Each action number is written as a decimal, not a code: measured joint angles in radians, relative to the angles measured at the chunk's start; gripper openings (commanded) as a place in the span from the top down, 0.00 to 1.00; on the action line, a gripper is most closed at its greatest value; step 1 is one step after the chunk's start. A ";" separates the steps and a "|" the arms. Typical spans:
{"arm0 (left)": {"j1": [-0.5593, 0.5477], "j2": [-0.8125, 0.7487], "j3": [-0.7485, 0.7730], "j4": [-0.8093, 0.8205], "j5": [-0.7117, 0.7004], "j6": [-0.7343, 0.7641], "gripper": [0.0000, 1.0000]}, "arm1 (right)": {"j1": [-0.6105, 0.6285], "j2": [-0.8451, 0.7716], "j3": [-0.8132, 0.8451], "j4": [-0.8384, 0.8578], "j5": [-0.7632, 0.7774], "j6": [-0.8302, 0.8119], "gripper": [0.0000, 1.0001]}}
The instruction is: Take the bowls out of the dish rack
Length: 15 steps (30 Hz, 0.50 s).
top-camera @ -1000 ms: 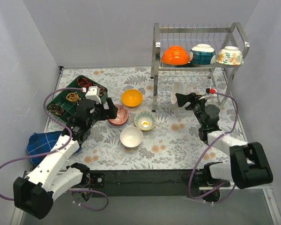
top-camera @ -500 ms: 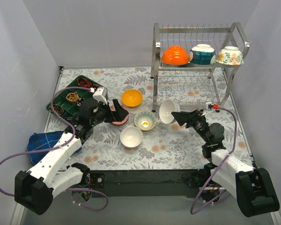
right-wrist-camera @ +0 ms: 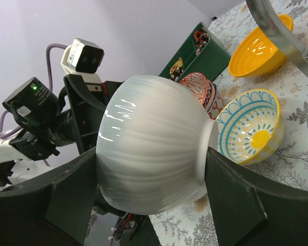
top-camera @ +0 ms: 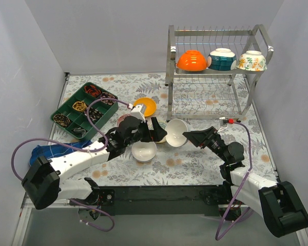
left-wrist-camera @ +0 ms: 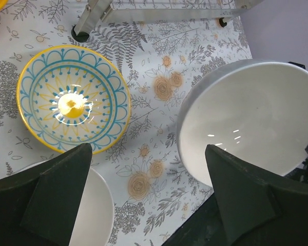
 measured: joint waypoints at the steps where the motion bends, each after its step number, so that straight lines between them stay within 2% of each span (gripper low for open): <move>1: -0.012 0.016 0.000 0.018 -0.016 -0.008 0.13 | 0.003 0.000 0.000 0.002 -0.001 0.007 0.95; 5: -0.049 0.061 0.000 0.083 -0.058 -0.034 0.22 | 0.020 0.003 0.000 0.014 -0.003 0.026 0.94; 7: -0.061 0.080 0.000 0.121 -0.065 -0.041 0.31 | 0.030 0.010 0.000 0.018 -0.002 0.030 0.93; 8: -0.067 0.091 0.000 0.139 -0.070 -0.045 0.45 | 0.035 0.014 0.000 0.019 -0.002 0.032 0.93; 10: -0.076 0.114 0.000 0.169 -0.081 -0.053 0.60 | 0.043 0.027 0.000 0.020 -0.002 0.042 0.92; 11: -0.079 0.123 0.000 0.181 -0.086 -0.056 0.75 | 0.046 0.036 0.000 0.021 -0.002 0.047 0.91; 15: -0.088 0.134 -0.012 0.211 -0.103 -0.055 1.00 | 0.056 0.072 0.000 0.023 -0.003 0.059 0.86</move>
